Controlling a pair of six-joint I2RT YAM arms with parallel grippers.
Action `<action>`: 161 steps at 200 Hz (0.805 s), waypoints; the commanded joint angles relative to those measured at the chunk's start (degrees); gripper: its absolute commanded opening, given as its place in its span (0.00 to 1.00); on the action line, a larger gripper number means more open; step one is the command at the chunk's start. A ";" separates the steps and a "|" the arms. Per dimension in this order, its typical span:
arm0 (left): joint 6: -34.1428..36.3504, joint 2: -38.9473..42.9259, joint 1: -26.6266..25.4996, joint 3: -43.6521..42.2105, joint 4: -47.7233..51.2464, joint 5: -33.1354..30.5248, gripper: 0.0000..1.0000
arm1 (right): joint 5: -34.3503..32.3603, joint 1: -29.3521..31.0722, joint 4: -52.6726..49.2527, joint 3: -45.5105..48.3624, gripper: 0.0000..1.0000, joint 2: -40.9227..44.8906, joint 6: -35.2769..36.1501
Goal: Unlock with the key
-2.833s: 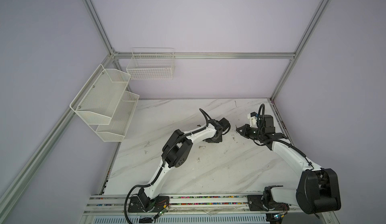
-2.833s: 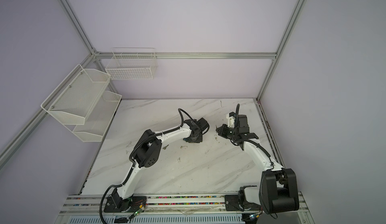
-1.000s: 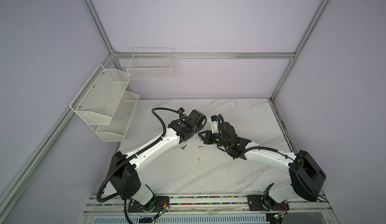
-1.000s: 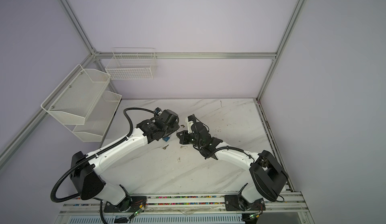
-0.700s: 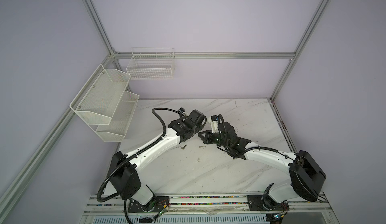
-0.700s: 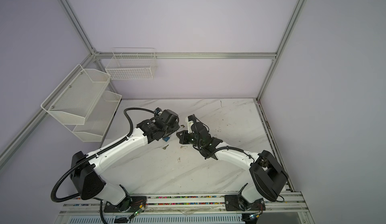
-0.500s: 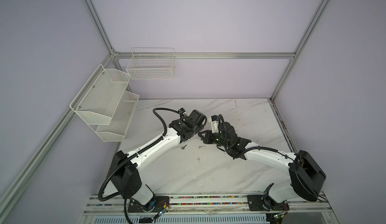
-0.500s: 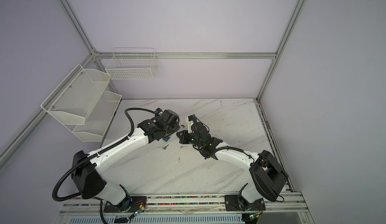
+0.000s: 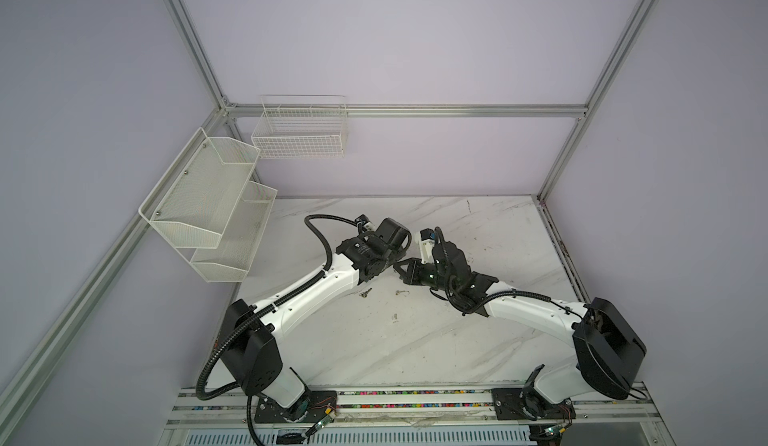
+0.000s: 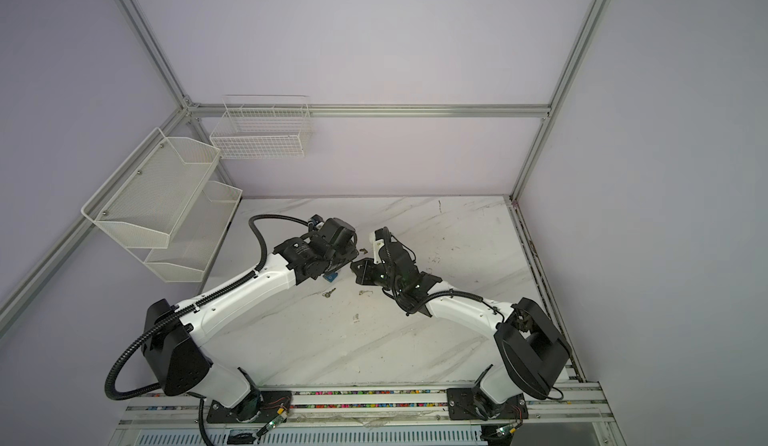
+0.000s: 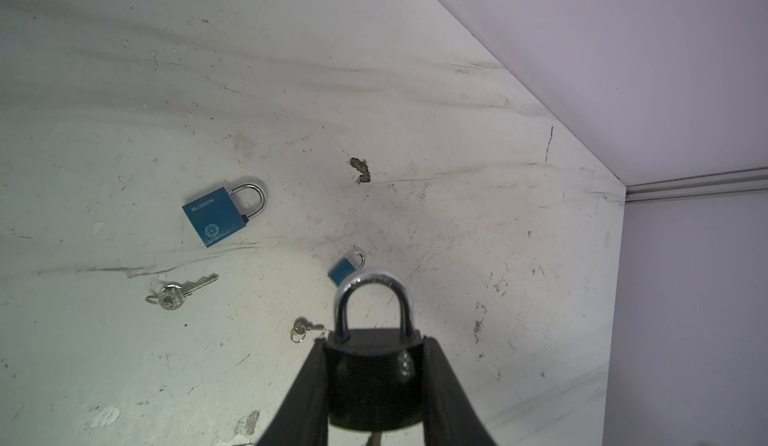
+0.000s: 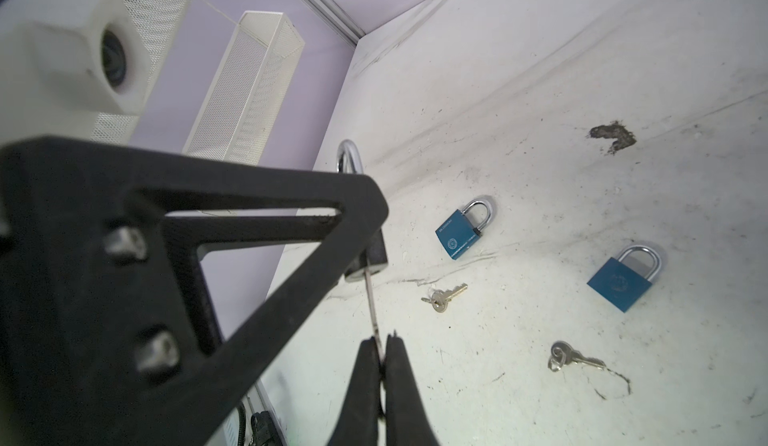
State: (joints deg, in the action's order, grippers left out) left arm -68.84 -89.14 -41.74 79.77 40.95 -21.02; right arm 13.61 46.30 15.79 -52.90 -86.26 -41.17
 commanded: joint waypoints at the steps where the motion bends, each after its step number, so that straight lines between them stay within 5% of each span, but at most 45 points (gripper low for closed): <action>1: 2.21 1.33 -0.27 0.23 -1.40 1.06 0.04 | 1.25 0.27 1.19 -1.81 0.00 -0.66 -1.73; 161: 9.89 4.59 -1.73 -0.93 1.49 10.13 0.05 | 5.44 -3.72 2.63 -5.96 0.00 4.06 -3.80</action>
State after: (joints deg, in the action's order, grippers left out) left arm -61.23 -86.02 -42.33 79.77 41.08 -16.60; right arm 17.04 44.03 13.28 -55.33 -84.31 -43.18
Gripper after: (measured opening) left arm 0.303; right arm 0.060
